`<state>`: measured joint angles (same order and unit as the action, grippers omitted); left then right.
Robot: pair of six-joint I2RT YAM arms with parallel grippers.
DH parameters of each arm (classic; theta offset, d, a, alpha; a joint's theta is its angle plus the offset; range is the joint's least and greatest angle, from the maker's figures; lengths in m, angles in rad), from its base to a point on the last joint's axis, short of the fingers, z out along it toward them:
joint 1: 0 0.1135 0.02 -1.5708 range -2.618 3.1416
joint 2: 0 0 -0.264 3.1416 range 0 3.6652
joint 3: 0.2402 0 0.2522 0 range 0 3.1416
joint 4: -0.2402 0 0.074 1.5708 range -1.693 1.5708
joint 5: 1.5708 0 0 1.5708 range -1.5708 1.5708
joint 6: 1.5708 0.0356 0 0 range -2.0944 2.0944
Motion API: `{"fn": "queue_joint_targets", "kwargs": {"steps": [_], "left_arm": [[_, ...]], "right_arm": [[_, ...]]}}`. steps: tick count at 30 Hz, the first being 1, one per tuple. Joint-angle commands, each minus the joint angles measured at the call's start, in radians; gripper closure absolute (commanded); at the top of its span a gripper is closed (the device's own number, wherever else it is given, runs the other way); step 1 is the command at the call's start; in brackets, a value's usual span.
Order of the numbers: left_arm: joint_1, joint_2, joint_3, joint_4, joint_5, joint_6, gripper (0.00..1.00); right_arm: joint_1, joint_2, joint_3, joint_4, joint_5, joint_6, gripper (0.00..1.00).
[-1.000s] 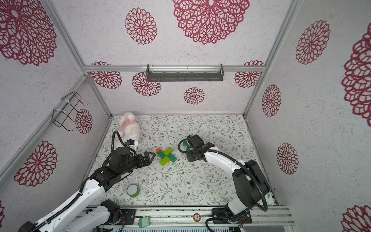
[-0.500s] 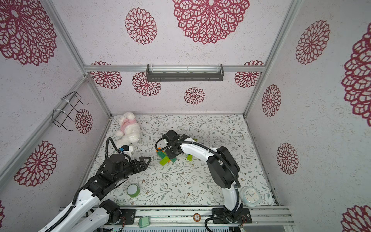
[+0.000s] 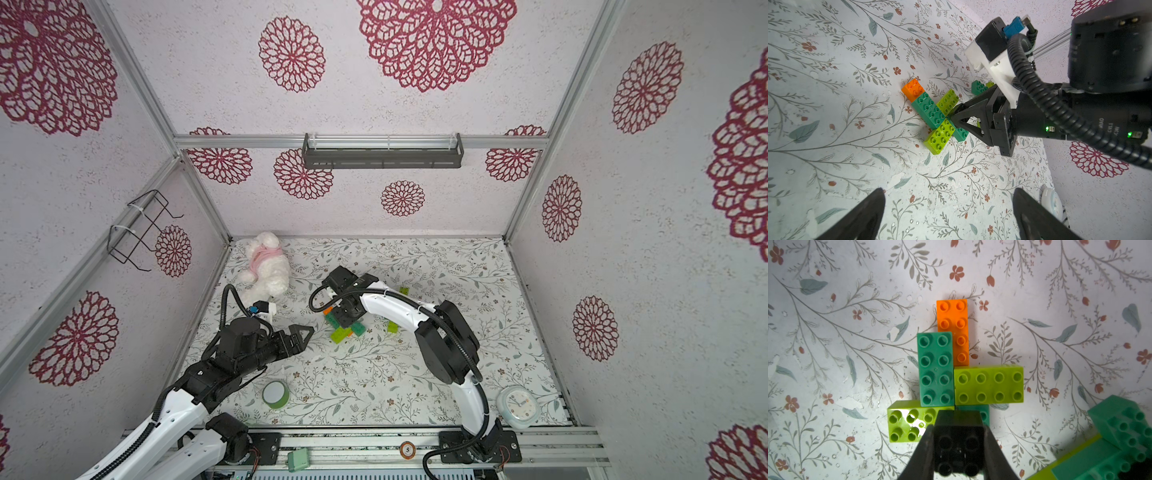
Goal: Assemble a small pinwheel with lego
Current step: Assemble the lego brick with the lego brick.
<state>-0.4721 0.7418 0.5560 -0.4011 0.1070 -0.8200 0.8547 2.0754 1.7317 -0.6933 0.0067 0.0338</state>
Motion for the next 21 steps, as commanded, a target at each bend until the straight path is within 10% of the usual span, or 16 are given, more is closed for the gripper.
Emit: {"fn": "queue_joint_targets", "kwargs": {"steps": [1, 21], "left_arm": [[0.012, 0.003, -0.014, 0.018, 0.001, 0.004, 0.03], [0.027, 0.012, -0.024, 0.031, 0.004, 0.006, 0.03]], "right_arm": [[0.005, 0.02, 0.041, -0.054, 0.015, -0.024, 0.84], [0.017, 0.087, 0.093, -0.108, 0.031, -0.027, 0.84]]}}
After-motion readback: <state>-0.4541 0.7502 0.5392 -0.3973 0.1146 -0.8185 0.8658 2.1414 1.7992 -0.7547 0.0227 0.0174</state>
